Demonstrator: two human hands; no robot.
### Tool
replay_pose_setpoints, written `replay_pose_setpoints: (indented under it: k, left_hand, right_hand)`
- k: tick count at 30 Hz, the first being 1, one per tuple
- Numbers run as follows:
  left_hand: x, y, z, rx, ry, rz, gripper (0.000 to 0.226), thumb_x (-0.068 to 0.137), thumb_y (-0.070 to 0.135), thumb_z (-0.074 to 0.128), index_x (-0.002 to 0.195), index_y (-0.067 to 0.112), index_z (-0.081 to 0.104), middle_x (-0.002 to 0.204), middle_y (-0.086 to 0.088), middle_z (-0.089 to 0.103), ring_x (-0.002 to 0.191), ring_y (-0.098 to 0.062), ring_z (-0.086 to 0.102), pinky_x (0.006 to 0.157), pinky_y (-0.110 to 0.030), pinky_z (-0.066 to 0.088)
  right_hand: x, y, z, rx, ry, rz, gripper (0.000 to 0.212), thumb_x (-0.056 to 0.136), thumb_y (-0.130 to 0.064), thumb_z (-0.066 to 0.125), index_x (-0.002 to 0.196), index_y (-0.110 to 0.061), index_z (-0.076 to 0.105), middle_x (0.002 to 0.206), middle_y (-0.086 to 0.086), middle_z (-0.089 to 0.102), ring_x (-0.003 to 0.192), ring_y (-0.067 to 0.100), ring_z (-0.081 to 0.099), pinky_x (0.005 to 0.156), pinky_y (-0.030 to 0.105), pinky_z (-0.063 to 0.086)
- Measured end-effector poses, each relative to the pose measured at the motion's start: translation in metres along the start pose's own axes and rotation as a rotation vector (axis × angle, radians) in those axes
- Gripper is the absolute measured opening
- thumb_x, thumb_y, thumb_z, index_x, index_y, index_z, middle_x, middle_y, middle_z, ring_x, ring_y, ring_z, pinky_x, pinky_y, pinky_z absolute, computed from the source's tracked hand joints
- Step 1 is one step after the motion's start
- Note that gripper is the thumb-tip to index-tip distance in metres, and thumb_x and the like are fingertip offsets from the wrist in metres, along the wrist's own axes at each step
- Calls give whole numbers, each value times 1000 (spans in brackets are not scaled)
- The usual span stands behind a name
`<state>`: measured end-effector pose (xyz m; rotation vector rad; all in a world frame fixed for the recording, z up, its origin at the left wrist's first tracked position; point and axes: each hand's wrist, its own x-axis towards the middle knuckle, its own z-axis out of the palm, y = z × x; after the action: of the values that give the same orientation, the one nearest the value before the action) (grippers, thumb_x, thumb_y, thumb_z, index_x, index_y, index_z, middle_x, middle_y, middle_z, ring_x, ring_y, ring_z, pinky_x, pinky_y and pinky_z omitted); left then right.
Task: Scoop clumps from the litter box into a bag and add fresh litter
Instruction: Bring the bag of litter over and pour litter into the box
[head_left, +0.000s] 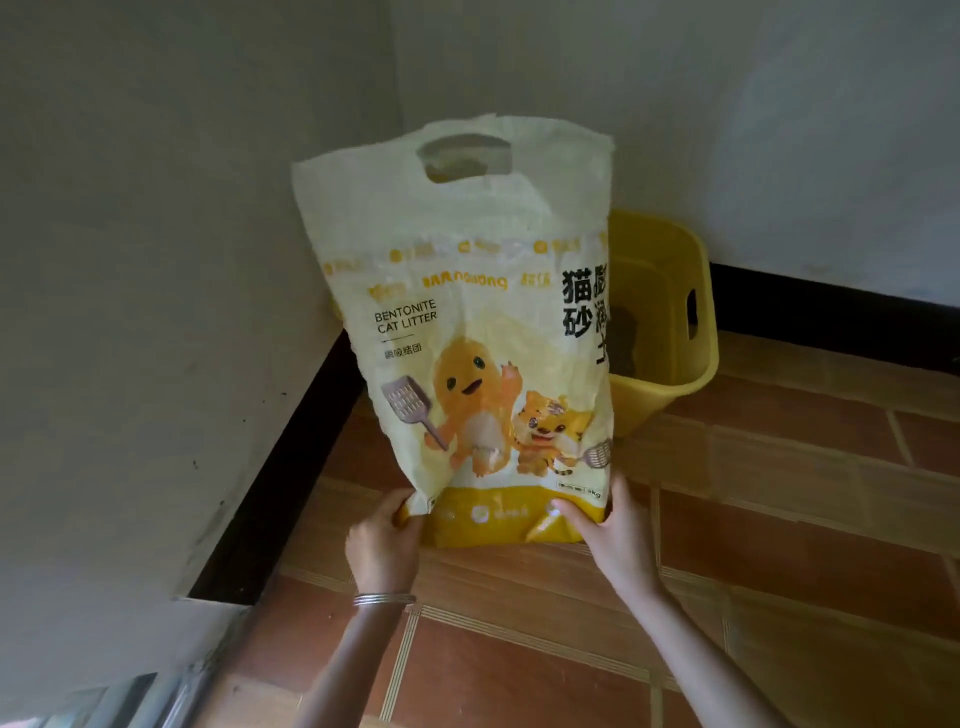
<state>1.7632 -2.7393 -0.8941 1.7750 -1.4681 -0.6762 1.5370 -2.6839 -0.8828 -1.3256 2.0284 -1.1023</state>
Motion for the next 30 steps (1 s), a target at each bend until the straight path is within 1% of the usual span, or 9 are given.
replay_pose_setpoints:
  k: [5,8,11,13,16,19,23,27,30]
  left_hand:
    - [-15,9,-19,-148,28,-58,58,52,50,49,86,10,76,50,2,59,51,-23,56,56,-29,40]
    - [-14,14,-35,-191,-11,-123,47,53,45,62,84,14,77,53,8,60,52,-13,54,55,-31,43]
    - [-8,23,-53,-212,-56,-104,26,49,57,63,66,40,71,57,0,66,61,-26,63,62,-42,54]
    - [-8,32,-64,-221,-70,-61,23,48,61,66,61,43,69,58,3,67,62,-23,66,60,-42,55]
    - [-11,49,-80,-256,-49,-26,21,51,56,75,66,42,69,55,5,65,52,-15,61,50,-33,50]
    - [-9,63,-91,-307,26,-17,28,54,43,87,63,27,66,58,10,64,47,-5,54,48,-25,46]
    - [1,87,-98,-286,85,57,23,62,32,83,67,34,60,56,17,63,59,4,59,52,-8,43]
    - [12,113,-102,-242,76,148,26,65,32,82,64,40,57,60,12,62,58,-9,59,55,-16,44]
    - [18,130,-103,-228,59,157,20,69,32,81,65,33,61,61,5,64,60,-14,60,57,-26,49]
  right_hand:
    - [-14,-14,-12,104,-10,21,46,70,-30,77,105,-28,47,87,-18,63,81,-12,60,63,17,49]
    - [-26,-18,-27,181,-308,77,72,54,-54,81,110,-39,39,108,-16,60,95,-10,58,79,14,46]
    - [-42,-16,-39,-12,-561,-17,95,58,-51,80,126,-49,15,131,-34,27,117,-12,38,94,3,28]
    - [-48,-17,-42,-55,-513,-90,87,62,-58,73,126,-54,14,130,-36,28,119,-9,38,95,4,29]
    - [-52,-31,-45,119,-291,-137,62,63,-69,67,116,-59,38,112,-26,59,104,-4,57,86,19,47]
    - [-55,-57,-50,233,-117,-199,42,64,-66,67,102,-57,52,96,-26,66,86,-4,63,72,10,47]
    - [-55,-85,-55,229,4,-267,30,69,-55,66,96,-44,60,81,-19,68,68,2,64,58,17,50]
    - [-50,-104,-60,237,136,-212,27,73,-58,64,89,-36,63,69,-6,67,57,13,62,49,32,49]
    - [-40,-117,-64,261,160,-168,12,77,-41,70,86,-35,65,66,2,66,59,24,61,53,38,48]
